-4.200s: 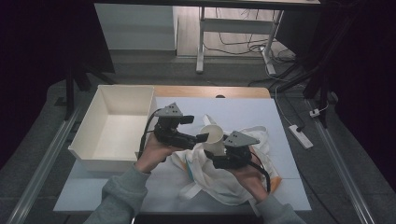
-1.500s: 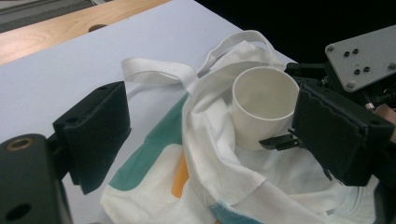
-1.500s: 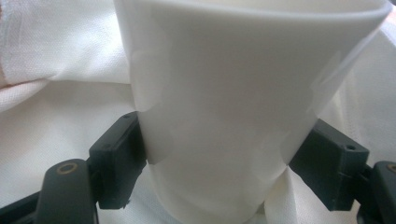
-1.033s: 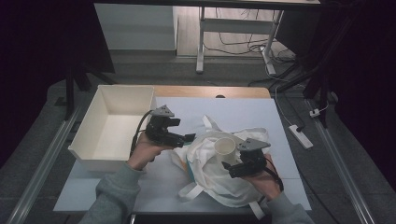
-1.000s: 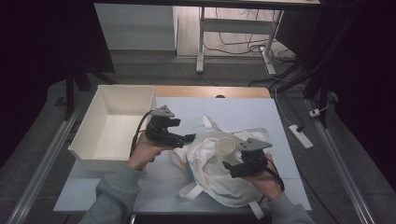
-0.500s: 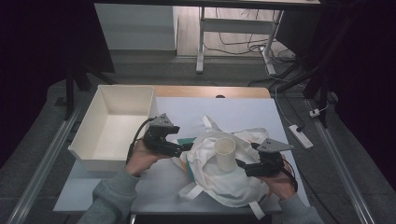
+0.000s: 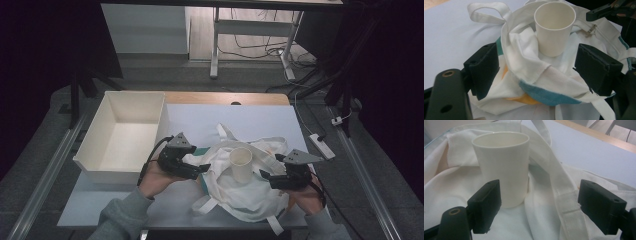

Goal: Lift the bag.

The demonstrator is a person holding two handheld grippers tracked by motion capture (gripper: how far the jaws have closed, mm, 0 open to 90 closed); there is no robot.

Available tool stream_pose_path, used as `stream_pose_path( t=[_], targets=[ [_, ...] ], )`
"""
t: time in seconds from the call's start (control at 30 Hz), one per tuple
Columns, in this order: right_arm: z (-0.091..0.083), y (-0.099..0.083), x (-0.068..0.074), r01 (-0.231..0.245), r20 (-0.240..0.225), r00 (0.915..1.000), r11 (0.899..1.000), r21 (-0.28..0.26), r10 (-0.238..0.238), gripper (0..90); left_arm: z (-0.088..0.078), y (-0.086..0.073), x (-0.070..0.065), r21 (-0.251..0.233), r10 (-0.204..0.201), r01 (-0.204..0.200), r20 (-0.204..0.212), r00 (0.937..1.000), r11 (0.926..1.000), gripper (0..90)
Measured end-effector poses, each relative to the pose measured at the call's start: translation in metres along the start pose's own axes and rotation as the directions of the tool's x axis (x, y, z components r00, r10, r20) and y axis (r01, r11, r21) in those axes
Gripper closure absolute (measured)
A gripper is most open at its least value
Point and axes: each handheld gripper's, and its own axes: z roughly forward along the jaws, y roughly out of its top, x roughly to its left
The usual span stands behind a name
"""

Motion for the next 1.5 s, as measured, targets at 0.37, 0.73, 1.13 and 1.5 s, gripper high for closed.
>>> stream_pose_path(
  t=[0.37, 0.73, 1.13, 1.5],
  targets=[
    [-0.004, -0.004, -0.001, -0.002, 0.024, 0.9997, 1.000, 0.009, 0.001, 19.6, 0.033, -0.010, -0.009, 0.074, -0.021, 0.024, -0.043, 0.9988, 0.9970, 26.5],
    [-0.004, -0.010, -0.004, -0.002, 0.037, 0.9993, 1.000, 0.024, 0.001, 20.6, 0.039, -0.025, -0.006, 0.088, -0.071, 0.079, -0.090, 0.9934, 0.9930, 32.4],
    [-0.002, -0.010, -0.002, 0.019, 0.037, 0.9991, 0.999, 0.034, -0.020, 21.0, 0.040, -0.031, 0.011, 0.054, -0.173, 0.182, -0.140, 0.9749, 0.9818, 41.8],
    [-0.015, -0.010, 0.001, -0.019, 0.127, 0.9919, 0.992, 0.122, 0.004, 26.1, 0.047, -0.035, 0.015, 0.119, -0.169, 0.174, -0.051, 0.9843, 0.9776, 70.7]
  ],
)
